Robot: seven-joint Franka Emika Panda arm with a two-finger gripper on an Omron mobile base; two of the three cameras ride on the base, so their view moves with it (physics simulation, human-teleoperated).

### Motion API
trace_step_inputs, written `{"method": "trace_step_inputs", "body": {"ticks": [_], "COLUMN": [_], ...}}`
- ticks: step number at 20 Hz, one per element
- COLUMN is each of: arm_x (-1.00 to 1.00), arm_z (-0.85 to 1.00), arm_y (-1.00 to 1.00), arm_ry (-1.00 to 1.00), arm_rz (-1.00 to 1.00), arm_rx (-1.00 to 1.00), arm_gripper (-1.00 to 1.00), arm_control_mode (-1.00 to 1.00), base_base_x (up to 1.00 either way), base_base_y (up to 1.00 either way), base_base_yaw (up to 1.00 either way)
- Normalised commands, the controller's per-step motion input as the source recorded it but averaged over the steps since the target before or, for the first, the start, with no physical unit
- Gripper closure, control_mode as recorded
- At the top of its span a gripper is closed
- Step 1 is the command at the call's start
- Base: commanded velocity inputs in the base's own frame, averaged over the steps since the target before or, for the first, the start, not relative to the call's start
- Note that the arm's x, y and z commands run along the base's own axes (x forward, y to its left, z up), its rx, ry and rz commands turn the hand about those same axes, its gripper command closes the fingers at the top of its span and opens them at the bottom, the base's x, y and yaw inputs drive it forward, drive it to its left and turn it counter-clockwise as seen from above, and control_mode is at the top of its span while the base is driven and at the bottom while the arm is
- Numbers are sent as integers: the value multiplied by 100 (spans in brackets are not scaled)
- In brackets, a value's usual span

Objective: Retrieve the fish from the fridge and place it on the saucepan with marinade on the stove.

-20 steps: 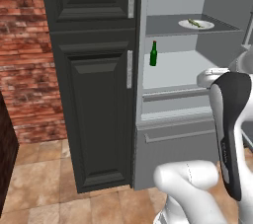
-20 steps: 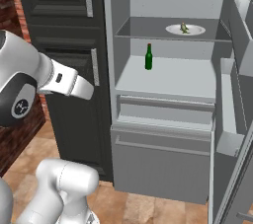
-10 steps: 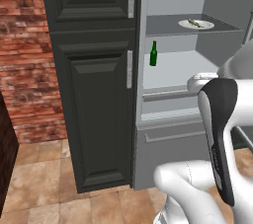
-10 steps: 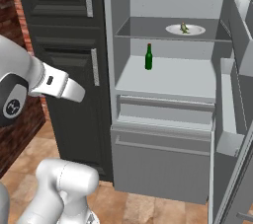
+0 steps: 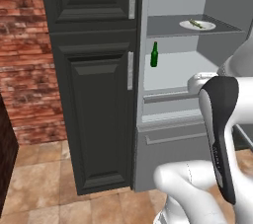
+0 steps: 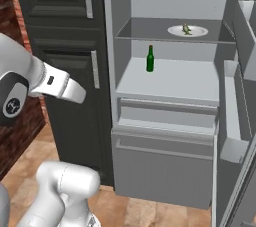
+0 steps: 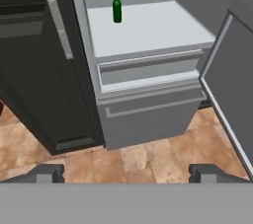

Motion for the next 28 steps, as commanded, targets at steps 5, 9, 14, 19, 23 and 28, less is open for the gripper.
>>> {"method": "trace_step_inputs", "body": {"ticks": [5, 9, 14, 19, 23, 28], "arm_x": [0, 0, 0, 0, 0, 0], "arm_z": [0, 0, 0, 0, 0, 0], "arm_y": [0, 0, 0, 0, 0, 0], "arm_ry": [0, 0, 0, 0, 0, 0], "arm_rz": [0, 0, 0, 0, 0, 0], "arm_rx": [0, 0, 0, 0, 0, 0], "arm_gripper": [-100, -100, -100, -100, -100, -100], "arm_control_mode": [100, 100, 100, 100, 100, 100], "base_base_x": [68, 72, 55, 5, 2, 16], "base_base_y": [0, -1, -9, -52, -66, -48], "base_base_yaw": [0, 0, 0, 0, 0, 0]}}
